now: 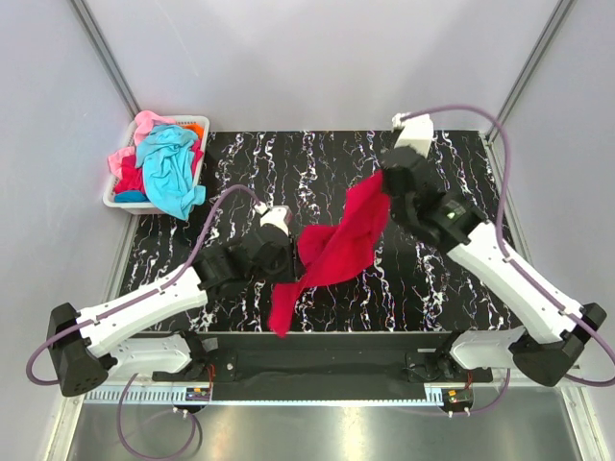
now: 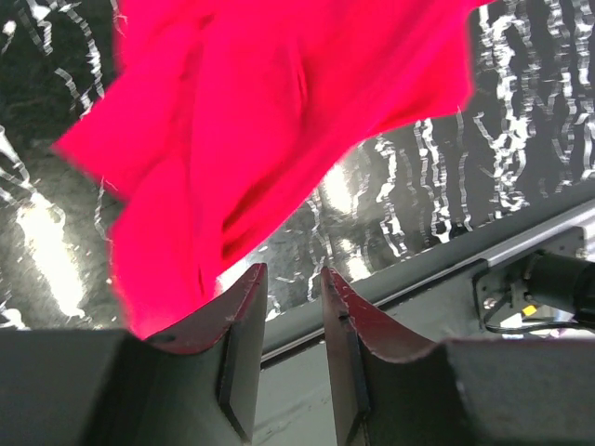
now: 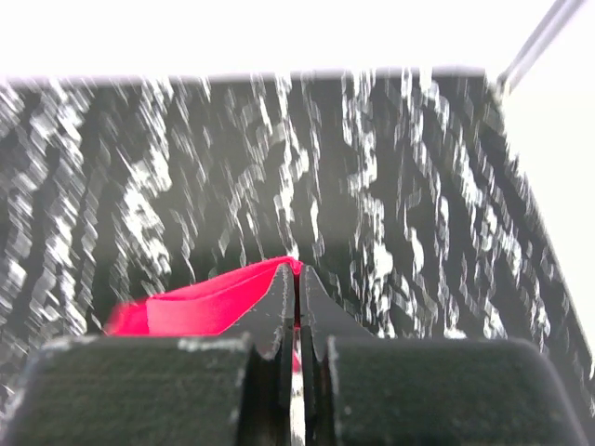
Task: Fold and stack the t-shirts
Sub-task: Flatten the tshirt out
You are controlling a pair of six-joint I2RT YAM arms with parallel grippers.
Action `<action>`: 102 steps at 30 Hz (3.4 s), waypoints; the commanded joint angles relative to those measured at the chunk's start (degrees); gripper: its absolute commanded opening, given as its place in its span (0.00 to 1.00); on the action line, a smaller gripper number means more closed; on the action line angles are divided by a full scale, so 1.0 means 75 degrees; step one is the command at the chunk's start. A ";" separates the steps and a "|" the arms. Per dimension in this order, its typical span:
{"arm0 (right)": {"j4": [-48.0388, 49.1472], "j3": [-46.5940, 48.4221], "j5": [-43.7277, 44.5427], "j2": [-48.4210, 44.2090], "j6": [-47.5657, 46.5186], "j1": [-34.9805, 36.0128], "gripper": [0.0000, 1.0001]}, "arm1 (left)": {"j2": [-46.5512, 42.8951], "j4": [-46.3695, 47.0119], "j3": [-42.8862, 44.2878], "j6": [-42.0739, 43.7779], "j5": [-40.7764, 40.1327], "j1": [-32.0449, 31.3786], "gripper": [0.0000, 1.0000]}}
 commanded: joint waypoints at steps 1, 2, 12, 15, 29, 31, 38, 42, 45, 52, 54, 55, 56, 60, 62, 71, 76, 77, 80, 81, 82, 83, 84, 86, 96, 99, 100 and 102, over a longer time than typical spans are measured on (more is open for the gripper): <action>0.0523 0.1406 0.0444 0.0003 -0.1215 0.0015 0.00 | -0.0171 0.0767 0.0049 0.0178 0.0409 -0.0023 0.34; 0.0559 0.1608 0.0433 0.0050 -0.1483 0.0015 0.00 | -0.0171 0.0965 -0.0009 0.0224 0.0468 -0.0035 0.34; 0.0829 0.1997 0.0409 0.0132 -0.1979 0.0015 0.00 | -0.0019 0.2675 -0.0583 0.0237 0.2107 -0.0281 0.38; 0.0817 0.1822 0.0362 0.0027 -0.1873 0.0003 0.00 | 0.0238 0.3753 -0.0853 -0.0243 0.2624 -0.0281 0.45; 0.0642 0.1399 0.0725 -0.0640 -0.1896 0.0015 0.00 | 0.4480 0.6579 0.0399 -0.3429 0.3444 0.0912 0.51; 0.0595 0.1399 0.0737 -0.0711 -0.1931 0.0015 0.00 | 0.4901 0.6406 0.0924 -0.3386 0.3387 0.1019 0.51; 0.0349 0.1224 0.0620 -0.0922 -0.1826 0.0015 0.00 | 0.6063 0.5175 0.2684 -0.1958 0.2228 0.1066 0.56; 0.0301 0.0943 0.0562 -0.1051 -0.1463 0.0015 0.00 | 0.6356 0.4706 0.3036 -0.1721 0.1607 0.1043 0.56; 0.0278 0.0814 0.0526 -0.1110 -0.1369 0.0015 0.00 | 0.6403 0.4156 0.3119 -0.1534 0.0822 0.1008 0.54; 0.0208 0.0766 0.0515 -0.1145 -0.1264 0.0014 0.00 | 0.6602 0.3580 0.3329 -0.1194 0.0082 0.0984 0.53; 0.0184 0.0731 0.0526 -0.1168 -0.1240 0.0015 0.00 | 0.6789 0.3580 0.3423 -0.1135 0.0128 0.0996 0.53; 0.0184 0.0719 0.0515 -0.1157 -0.1217 0.0015 0.00 | 0.6860 0.3569 0.3528 -0.1112 0.0140 0.0985 0.53; 0.0173 0.0708 0.0526 -0.1180 -0.1217 0.0015 0.00 | 0.6988 0.3557 0.3587 -0.1111 0.0175 0.0996 0.53; 0.0091 0.0649 0.0527 -0.1181 -0.1181 0.0015 0.00 | 0.7246 0.3580 0.3810 -0.1123 0.0281 0.0996 0.52; 0.0091 0.0626 0.0550 -0.1192 -0.1182 0.0015 0.00 | 0.7329 0.3603 0.3939 -0.1135 0.0374 0.0996 0.51; 0.0020 0.0497 0.0620 -0.1157 -0.1158 0.0014 0.00 | 0.7669 0.3721 0.4326 -0.1252 0.0726 0.0996 0.42; 0.0020 0.0485 0.0620 -0.1180 -0.1135 0.0015 0.00 | 0.7821 0.3686 0.4420 -0.1334 0.0878 0.0996 0.38; 0.0020 0.0485 0.0620 -0.1180 -0.1135 0.0015 0.00 | 0.7856 0.3686 0.4420 -0.1334 0.0890 0.0985 0.35; 0.0009 0.0485 0.0620 -0.1169 -0.1111 0.0015 0.00 | 0.7810 0.3662 0.4338 -0.1346 0.0844 0.0973 0.15; 0.0008 0.0473 0.0609 -0.1157 -0.1100 0.0015 0.00 | 0.7775 0.3616 0.4280 -0.1357 0.0809 0.0984 0.08; 0.0008 0.0473 0.0608 -0.1157 -0.1065 0.0015 0.00 | 0.7717 0.3592 0.4256 -0.1334 0.0773 0.0996 0.00; -0.0003 0.0473 0.0608 -0.1157 -0.1053 0.0015 0.00 | 0.7646 0.3545 0.4244 -0.1299 0.0646 0.0996 0.00; -0.0026 0.0450 0.0643 -0.1145 -0.1018 0.0015 0.00 | 0.7472 0.3417 0.4221 -0.1264 0.0575 0.0996 0.00; -0.0073 0.0450 0.0690 -0.1169 -0.0947 0.0014 0.00 | 0.7237 0.3276 0.4174 -0.1112 0.0318 0.1031 0.00; -0.0460 0.0286 0.0948 -0.1426 -0.0502 0.0003 0.00 | 0.4180 0.2281 0.3366 -0.0268 -0.1241 0.1441 0.00; -0.0554 0.0274 0.0960 -0.1555 -0.0409 0.0003 0.00 | 0.3137 0.2022 0.3119 0.0048 -0.1722 0.1582 0.00; -0.0577 0.0286 0.0983 -0.1602 -0.0396 0.0014 0.00 | 0.2902 0.1952 0.3084 0.0199 -0.1955 0.1629 0.00; -0.0671 0.0344 0.1030 -0.1684 -0.0385 0.0015 0.00 | 0.2175 0.1683 0.2967 0.0306 -0.2260 0.1641 0.00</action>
